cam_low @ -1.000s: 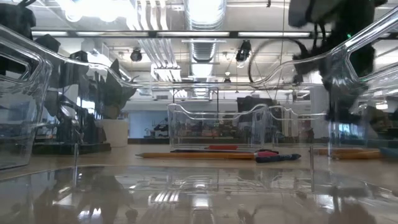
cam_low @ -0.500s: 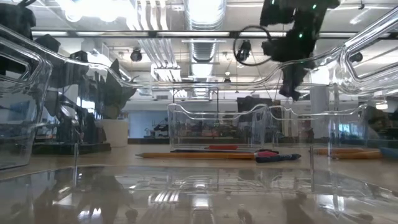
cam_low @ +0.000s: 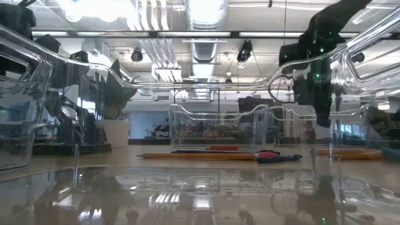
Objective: Sort crayons/erasers/pens/pencils in bins
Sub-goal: Put the blue eraser into the top right transparent bin, then put the yellow pencil into the top left transparent bin
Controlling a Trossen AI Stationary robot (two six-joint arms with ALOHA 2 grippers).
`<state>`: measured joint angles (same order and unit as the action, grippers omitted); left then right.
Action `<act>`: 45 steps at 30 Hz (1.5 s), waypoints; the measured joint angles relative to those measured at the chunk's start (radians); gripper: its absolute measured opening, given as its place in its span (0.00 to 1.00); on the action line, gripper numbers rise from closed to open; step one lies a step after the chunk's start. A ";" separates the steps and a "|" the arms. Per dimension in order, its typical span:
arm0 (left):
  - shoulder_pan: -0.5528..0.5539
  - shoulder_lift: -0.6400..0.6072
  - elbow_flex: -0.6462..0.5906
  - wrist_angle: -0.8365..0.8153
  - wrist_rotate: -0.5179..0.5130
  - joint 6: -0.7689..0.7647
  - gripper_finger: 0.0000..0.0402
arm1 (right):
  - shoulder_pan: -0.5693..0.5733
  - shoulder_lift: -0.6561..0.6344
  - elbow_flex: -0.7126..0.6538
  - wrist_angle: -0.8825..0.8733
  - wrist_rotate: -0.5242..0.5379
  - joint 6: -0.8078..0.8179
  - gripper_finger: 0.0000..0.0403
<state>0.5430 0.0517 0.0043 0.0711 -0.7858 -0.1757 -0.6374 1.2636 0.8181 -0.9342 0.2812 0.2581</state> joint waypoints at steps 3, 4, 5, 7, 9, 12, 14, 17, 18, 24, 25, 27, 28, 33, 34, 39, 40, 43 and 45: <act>0.000 0.000 0.000 0.000 0.000 0.000 0.31 | -0.011 0.000 -0.020 0.035 -0.001 -0.021 0.06; 0.000 0.000 0.000 0.000 0.000 0.000 0.31 | -0.012 0.000 -0.023 0.043 -0.001 -0.031 0.07; 0.000 0.000 0.000 0.000 0.000 0.000 0.31 | -0.012 0.000 -0.026 0.054 0.000 -0.035 0.08; 0.000 0.000 0.000 0.000 0.000 0.000 0.31 | -0.011 0.000 -0.027 0.072 0.000 -0.035 0.10; 0.000 0.000 0.000 0.000 0.000 0.000 0.31 | -0.011 0.000 -0.027 0.091 0.000 -0.036 0.12; 0.000 0.000 0.000 0.000 0.000 0.000 0.31 | -0.011 0.000 -0.027 0.112 0.000 -0.039 0.16; 0.000 0.000 0.000 0.000 0.000 0.000 0.31 | -0.011 0.000 -0.027 0.118 0.000 -0.046 0.19; 0.000 0.000 0.000 0.000 0.000 0.000 0.31 | -0.011 0.000 -0.027 0.141 0.000 -0.046 0.23; 0.000 0.000 0.000 0.000 0.000 0.000 0.31 | -0.011 0.000 -0.027 0.143 0.000 -0.045 0.24; 0.000 0.000 0.000 0.000 0.000 0.000 0.31 | -0.011 0.000 -0.027 0.155 0.000 -0.042 0.25; 0.000 0.000 0.000 0.000 0.000 0.000 0.31 | -0.011 0.000 -0.026 0.155 0.000 -0.043 0.25; 0.000 0.000 0.000 0.000 0.000 0.000 0.31 | -0.011 0.000 -0.015 0.152 0.000 -0.047 0.25; 0.000 0.000 0.000 0.000 0.000 0.000 0.31 | -0.011 0.000 -0.005 0.146 0.000 -0.047 0.25; 0.000 0.000 0.000 0.000 0.000 0.000 0.31 | -0.009 0.000 0.077 0.034 0.000 -0.048 0.25; 0.000 0.000 0.000 0.000 0.000 0.000 0.31 | -0.006 0.000 0.097 0.007 -0.001 -0.045 0.25; 0.000 0.000 0.000 0.000 0.000 0.000 0.31 | 0.067 -0.006 0.140 -0.060 -0.031 -0.022 0.24; 0.000 0.000 0.000 0.000 0.000 0.000 0.31 | 0.095 -0.009 0.138 -0.063 -0.060 -0.022 0.24; 0.000 0.000 0.000 0.000 0.000 0.000 0.31 | 0.197 -0.022 0.121 -0.065 -0.164 -0.021 0.24; 0.000 0.000 0.000 0.000 0.000 0.000 0.31 | 0.282 -0.031 0.112 -0.065 -0.184 0.005 0.24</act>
<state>0.5432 0.0517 0.0042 0.0711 -0.7857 -0.1757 -0.3551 1.2323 0.9302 -0.9989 0.0971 0.2628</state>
